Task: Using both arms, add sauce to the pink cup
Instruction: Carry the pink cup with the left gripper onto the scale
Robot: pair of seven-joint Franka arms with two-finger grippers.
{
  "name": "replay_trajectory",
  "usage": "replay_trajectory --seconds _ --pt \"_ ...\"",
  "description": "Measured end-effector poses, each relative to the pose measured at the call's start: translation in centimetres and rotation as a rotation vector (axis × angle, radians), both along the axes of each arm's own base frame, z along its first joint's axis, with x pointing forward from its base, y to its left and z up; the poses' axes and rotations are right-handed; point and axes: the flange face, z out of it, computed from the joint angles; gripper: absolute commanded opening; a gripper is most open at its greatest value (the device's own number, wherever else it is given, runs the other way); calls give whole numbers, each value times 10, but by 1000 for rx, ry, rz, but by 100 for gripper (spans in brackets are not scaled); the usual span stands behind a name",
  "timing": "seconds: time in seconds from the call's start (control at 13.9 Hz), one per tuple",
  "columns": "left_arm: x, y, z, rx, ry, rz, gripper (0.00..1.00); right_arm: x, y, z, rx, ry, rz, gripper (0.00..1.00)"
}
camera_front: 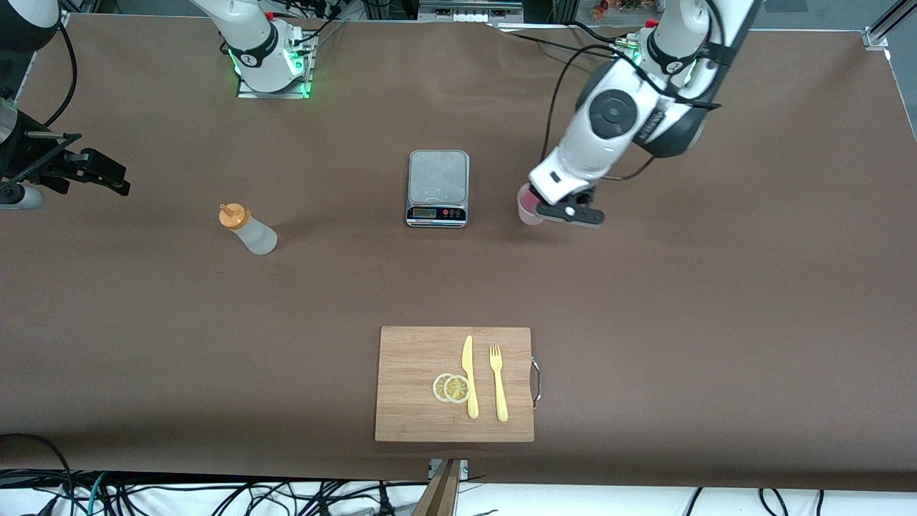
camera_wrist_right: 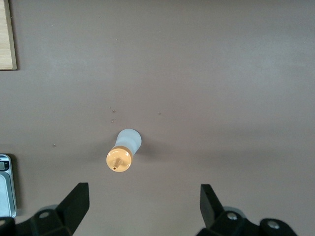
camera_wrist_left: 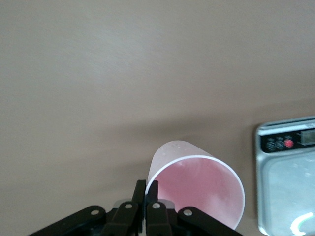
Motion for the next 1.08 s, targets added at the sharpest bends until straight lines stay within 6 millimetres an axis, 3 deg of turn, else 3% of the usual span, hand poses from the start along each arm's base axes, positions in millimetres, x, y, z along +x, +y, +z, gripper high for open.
replay_trajectory --seconds 0.36,0.5,0.72,1.08 --pt "-54 -115 1 -27 7 -7 0 0 0 0 0 0 0 100" --pt "-65 -148 -9 -36 18 0 0 0 0 0 0 0 0 100" --pt "-77 -172 -23 -51 20 -11 0 0 0 0 0 1 0 100" --pt "-97 -190 -38 -42 34 -40 0 0 0 0 0 1 0 100"
